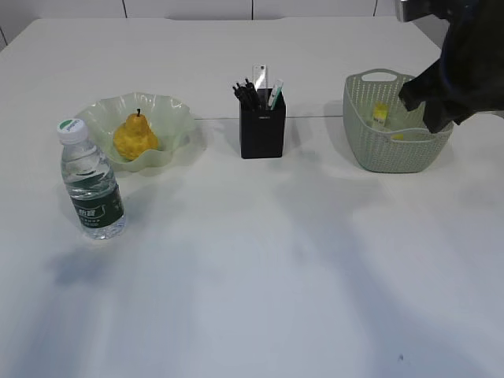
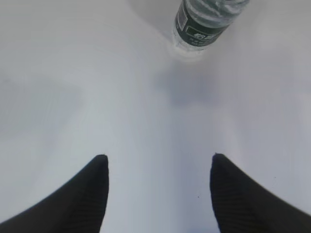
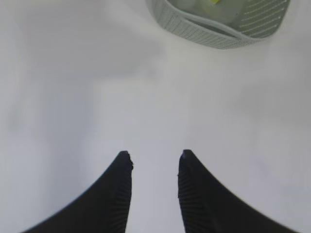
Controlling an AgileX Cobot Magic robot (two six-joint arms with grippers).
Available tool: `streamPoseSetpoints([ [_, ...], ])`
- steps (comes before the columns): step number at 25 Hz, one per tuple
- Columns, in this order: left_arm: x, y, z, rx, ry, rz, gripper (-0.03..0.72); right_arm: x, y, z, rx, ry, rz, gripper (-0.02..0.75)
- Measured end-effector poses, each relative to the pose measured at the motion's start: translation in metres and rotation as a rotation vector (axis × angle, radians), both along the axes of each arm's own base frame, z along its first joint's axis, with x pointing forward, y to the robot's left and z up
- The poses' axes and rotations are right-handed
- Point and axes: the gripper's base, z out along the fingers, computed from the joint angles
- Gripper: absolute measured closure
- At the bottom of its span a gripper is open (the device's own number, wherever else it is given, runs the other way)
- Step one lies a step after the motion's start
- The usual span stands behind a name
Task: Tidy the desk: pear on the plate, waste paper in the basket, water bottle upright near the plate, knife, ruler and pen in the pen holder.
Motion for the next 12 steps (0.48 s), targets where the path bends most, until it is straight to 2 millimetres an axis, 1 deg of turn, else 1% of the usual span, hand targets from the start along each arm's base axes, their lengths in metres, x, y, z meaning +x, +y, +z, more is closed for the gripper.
streamPoseSetpoints([
  [5,-0.014,0.0,0.015,0.002,-0.072,-0.001,0.223,-0.033,0.0,0.014,0.106,-0.017,0.012,0.462],
  [8,-0.022,0.002,0.022,0.03,-0.11,-0.004,0.223,-0.052,-0.003,0.026,0.131,-0.062,0.018,0.455],
  [12,-0.035,0.003,0.029,0.039,-0.114,0.001,0.223,-0.078,-0.011,0.039,0.141,-0.132,0.012,0.454],
])
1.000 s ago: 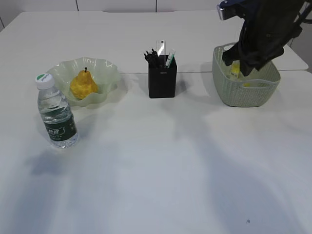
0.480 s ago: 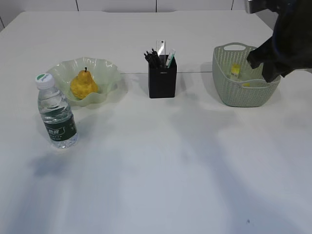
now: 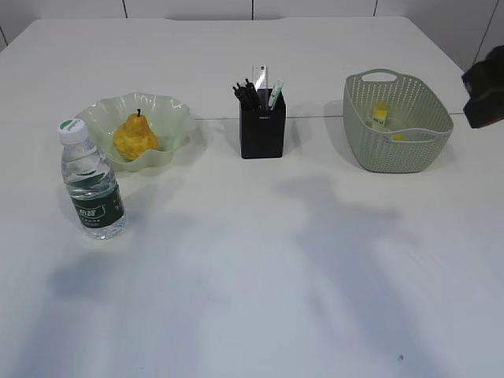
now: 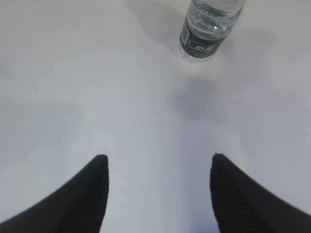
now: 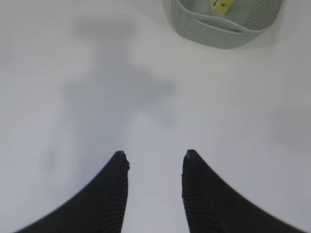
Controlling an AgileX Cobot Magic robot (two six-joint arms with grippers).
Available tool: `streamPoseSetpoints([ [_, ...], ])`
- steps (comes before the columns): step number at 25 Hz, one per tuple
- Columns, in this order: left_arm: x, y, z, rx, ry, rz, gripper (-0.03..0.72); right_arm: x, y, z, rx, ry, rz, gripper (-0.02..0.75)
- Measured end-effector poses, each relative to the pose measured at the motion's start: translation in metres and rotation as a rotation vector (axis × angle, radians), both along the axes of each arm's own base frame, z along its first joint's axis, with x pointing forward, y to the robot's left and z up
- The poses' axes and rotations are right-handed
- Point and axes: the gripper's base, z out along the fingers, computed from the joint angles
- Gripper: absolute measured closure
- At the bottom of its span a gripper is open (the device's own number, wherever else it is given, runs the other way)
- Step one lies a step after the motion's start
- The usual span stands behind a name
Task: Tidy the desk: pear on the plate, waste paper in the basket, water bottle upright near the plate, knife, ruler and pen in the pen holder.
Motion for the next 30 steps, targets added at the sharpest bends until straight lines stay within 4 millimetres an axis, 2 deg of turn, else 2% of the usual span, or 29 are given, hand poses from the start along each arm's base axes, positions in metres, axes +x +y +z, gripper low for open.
streamPoseSetpoints([
  [8,-0.032,0.0,0.016,-0.009,-0.059,0.008,0.223,-0.043,-0.014,0.0,0.0,-0.044,-0.03,0.454],
  [13,-0.06,0.0,0.026,0.004,-0.104,0.011,0.223,-0.071,-0.021,0.013,0.042,-0.103,-0.068,0.454],
  [18,-0.096,0.005,0.03,0.034,-0.112,0.06,0.223,-0.111,-0.032,0.035,0.107,-0.194,-0.121,0.454],
  [21,-0.121,0.005,0.034,0.03,-0.176,0.068,0.223,-0.139,-0.039,0.044,0.131,-0.241,-0.135,0.454],
  [26,-0.162,0.005,0.038,0.028,-0.326,0.072,0.223,-0.178,-0.053,0.049,0.108,-0.256,-0.169,0.455],
  [30,-0.185,0.005,0.037,0.026,-0.421,0.075,0.223,-0.205,-0.061,0.054,0.127,-0.333,-0.177,0.455],
])
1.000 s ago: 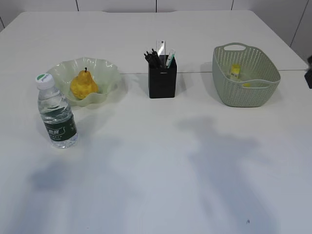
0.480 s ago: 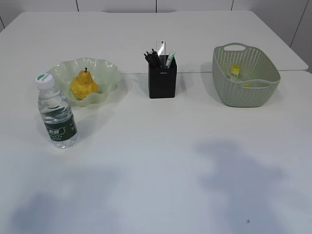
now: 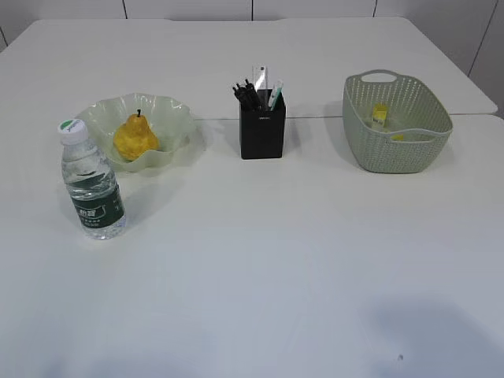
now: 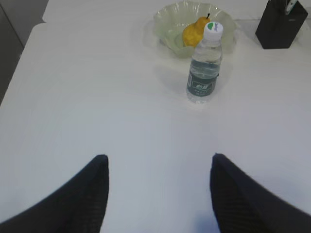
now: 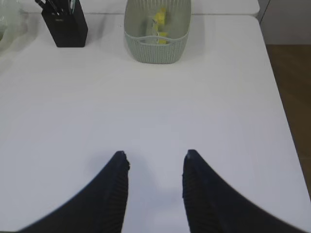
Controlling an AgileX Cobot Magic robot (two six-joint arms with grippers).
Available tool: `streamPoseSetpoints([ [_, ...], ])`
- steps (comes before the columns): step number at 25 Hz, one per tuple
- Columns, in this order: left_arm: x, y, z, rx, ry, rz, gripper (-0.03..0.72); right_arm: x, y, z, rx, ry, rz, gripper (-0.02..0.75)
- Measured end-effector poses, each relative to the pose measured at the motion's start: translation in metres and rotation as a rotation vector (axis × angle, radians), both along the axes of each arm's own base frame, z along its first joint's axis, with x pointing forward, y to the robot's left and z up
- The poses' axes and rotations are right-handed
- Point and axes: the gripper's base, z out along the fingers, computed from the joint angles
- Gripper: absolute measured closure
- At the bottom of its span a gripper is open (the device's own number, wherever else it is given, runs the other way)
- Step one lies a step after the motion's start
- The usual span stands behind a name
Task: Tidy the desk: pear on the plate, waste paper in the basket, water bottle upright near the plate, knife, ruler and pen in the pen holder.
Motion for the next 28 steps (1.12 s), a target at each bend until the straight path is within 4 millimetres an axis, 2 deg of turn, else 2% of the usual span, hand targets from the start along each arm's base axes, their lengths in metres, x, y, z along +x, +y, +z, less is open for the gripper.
streamPoseSetpoints([
  [5,-0.019,0.0,-0.002,0.001,-0.073,0.0,0.223,-0.028,-0.01,-0.008,-0.006,-0.073,-0.018,0.455],
  [10,-0.032,0.0,-0.005,-0.001,-0.126,0.001,0.223,-0.052,-0.016,-0.029,0.01,-0.115,-0.017,0.456],
  [15,-0.03,0.0,-0.025,-0.002,-0.098,-0.001,0.223,-0.081,-0.023,-0.045,0.04,-0.206,-0.014,0.456],
  [19,-0.031,-0.001,-0.039,-0.007,-0.088,-0.006,0.223,-0.096,-0.027,-0.062,0.054,-0.257,-0.015,0.456],
  [23,-0.023,-0.001,-0.052,-0.009,-0.037,-0.007,0.223,-0.101,-0.028,-0.08,0.056,-0.264,-0.015,0.456],
  [28,-0.015,-0.001,-0.066,-0.007,0.019,-0.004,0.223,-0.089,-0.025,-0.1,0.033,-0.192,-0.017,0.456],
])
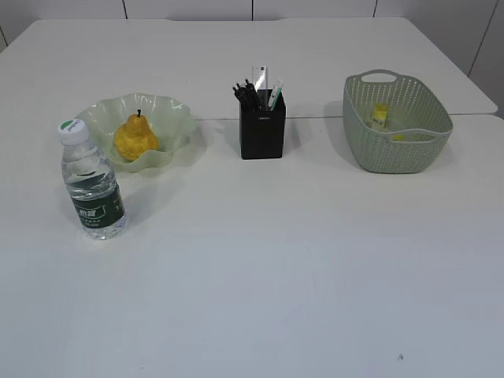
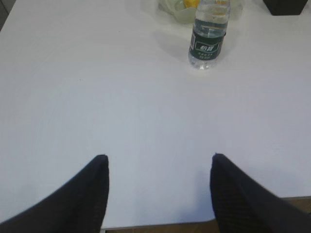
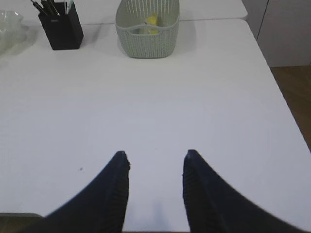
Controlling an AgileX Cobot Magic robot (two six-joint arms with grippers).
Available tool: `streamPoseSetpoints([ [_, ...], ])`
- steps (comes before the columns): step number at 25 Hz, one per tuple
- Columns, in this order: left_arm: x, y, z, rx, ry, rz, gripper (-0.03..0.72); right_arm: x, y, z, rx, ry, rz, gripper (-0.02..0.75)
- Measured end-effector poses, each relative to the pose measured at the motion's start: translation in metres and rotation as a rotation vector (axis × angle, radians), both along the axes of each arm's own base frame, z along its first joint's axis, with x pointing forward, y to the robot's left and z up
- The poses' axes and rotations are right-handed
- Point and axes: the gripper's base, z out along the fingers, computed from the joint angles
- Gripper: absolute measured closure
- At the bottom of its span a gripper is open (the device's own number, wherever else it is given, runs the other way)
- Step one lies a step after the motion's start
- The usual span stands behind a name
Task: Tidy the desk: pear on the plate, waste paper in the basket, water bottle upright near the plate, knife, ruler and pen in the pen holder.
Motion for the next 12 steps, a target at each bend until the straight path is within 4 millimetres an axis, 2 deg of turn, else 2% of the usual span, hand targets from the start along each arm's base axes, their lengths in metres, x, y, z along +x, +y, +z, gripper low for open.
streamPoseSetpoints([
  [5,0.007,0.002,-0.014,0.021,0.054,0.018,0.223,0.011,0.002,-0.02,-0.023,0.076,-0.003,0.456],
  [8,0.007,0.003,-0.015,0.028,0.057,0.024,0.223,0.017,0.003,-0.03,-0.038,0.114,-0.006,0.456],
  [12,0.008,0.004,-0.016,0.044,0.06,0.026,0.223,0.022,0.005,-0.032,-0.04,0.073,0.003,0.456],
])
